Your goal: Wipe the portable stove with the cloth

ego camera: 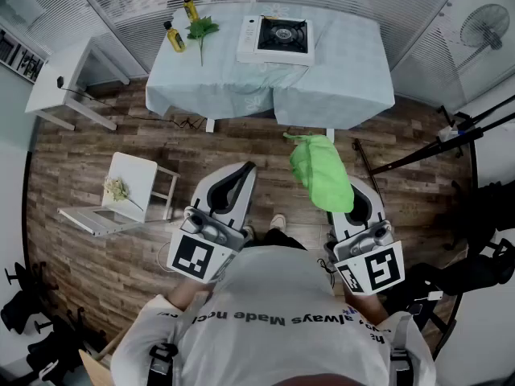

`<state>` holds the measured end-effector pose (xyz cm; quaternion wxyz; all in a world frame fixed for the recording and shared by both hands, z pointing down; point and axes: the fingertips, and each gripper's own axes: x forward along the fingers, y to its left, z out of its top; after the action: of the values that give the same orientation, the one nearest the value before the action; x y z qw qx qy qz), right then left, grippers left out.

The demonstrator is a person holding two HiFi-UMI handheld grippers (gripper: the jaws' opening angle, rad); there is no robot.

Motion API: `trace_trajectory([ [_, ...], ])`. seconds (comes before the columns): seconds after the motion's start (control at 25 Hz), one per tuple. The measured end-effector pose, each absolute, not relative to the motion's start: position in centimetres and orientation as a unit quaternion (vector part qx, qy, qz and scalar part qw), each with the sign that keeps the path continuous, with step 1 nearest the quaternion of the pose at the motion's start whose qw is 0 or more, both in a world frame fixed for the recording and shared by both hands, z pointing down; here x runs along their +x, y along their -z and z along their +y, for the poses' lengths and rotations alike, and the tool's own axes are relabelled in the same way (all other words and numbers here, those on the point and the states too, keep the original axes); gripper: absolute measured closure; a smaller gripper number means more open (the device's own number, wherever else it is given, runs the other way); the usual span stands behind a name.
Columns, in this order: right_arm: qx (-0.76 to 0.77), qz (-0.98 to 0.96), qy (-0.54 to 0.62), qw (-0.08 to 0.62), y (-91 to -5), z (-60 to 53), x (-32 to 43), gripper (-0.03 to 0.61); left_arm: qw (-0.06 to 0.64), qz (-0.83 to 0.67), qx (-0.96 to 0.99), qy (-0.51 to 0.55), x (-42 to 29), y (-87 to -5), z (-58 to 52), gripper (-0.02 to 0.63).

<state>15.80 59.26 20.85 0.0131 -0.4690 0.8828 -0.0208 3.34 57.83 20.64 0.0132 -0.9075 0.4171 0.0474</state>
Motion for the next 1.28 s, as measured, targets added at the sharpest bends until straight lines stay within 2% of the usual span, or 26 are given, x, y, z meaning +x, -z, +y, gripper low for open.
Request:
trace_trajectory([
  [0.28, -0.455, 0.89, 0.026, 0.02, -21.1, 56.8, 17.5, 0.555, 0.005, 0.425, -0.904, -0.043, 5.4, -21.0, 55.7, 0.601],
  [0.64, -0.443, 0.896, 0.035, 0.01, -22.1, 51.6, 16.1, 0.555, -0.001, 0.442, -0.896, -0.038, 3.9, -21.9, 50.8, 0.601],
  [1.28, -0.434, 0.901, 0.015, 0.002, -20.7, 37.0, 4.5, 0.555, 0.004, 0.422, -0.904, -0.068, -6.6, -20.9, 36.6, 0.601],
])
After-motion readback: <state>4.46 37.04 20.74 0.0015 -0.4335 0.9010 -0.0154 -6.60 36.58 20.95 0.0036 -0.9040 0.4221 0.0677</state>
